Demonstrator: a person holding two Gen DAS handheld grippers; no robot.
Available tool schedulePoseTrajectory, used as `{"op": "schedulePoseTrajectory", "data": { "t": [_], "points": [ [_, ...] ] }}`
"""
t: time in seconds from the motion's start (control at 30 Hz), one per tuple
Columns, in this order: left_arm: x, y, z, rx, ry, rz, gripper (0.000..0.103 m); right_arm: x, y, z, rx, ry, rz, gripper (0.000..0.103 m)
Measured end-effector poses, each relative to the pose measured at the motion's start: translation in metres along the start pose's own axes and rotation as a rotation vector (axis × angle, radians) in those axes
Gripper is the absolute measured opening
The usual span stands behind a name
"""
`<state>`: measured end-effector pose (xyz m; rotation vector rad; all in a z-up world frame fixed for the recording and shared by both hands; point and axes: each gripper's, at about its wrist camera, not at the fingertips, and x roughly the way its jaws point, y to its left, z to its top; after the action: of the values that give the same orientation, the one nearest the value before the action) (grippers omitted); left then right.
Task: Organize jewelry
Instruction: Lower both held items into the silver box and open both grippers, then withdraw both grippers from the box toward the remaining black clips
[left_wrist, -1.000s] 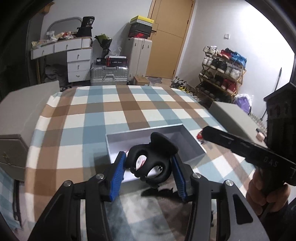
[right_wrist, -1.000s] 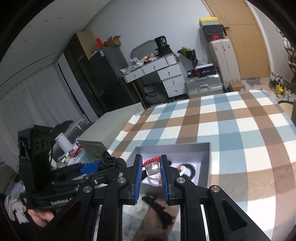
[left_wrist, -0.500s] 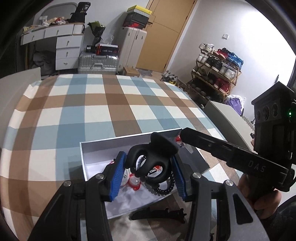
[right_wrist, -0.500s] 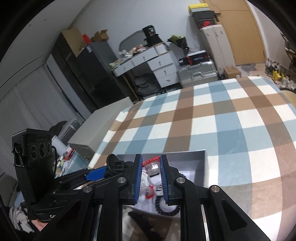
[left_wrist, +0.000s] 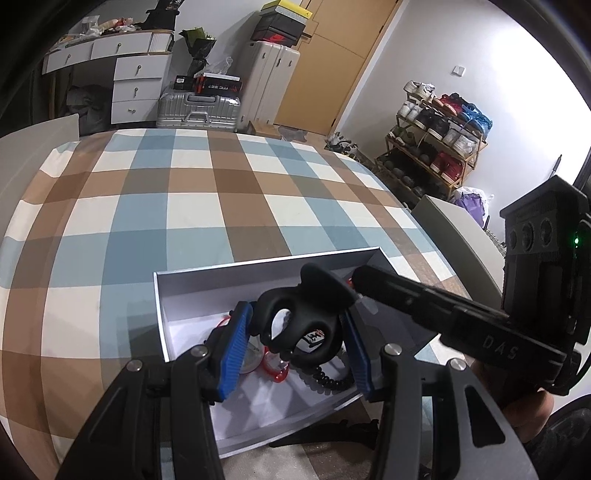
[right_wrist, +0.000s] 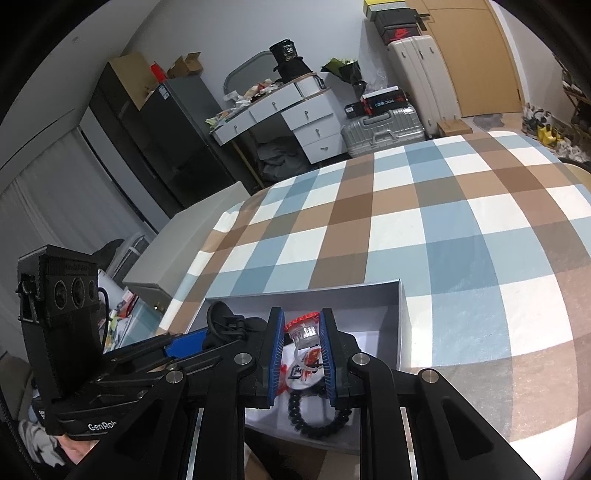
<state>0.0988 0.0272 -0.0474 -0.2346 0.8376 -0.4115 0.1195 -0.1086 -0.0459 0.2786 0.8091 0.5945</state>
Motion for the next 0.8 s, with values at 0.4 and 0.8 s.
{"op": "schedulePoseTrajectory", "data": {
  "t": [0.4, 0.8],
  "points": [
    [-0.009, -0.003, 0.000, 0.000, -0.017, 0.069, 0.066, -0.020, -0.011, 0.004, 0.088, -0.055, 0.021, 0.049],
    [-0.030, -0.021, -0.010, 0.063, -0.041, 0.141, 0.070, -0.082, -0.007, -0.007, 0.080, -0.171, 0.008, 0.075]
  ]
}}
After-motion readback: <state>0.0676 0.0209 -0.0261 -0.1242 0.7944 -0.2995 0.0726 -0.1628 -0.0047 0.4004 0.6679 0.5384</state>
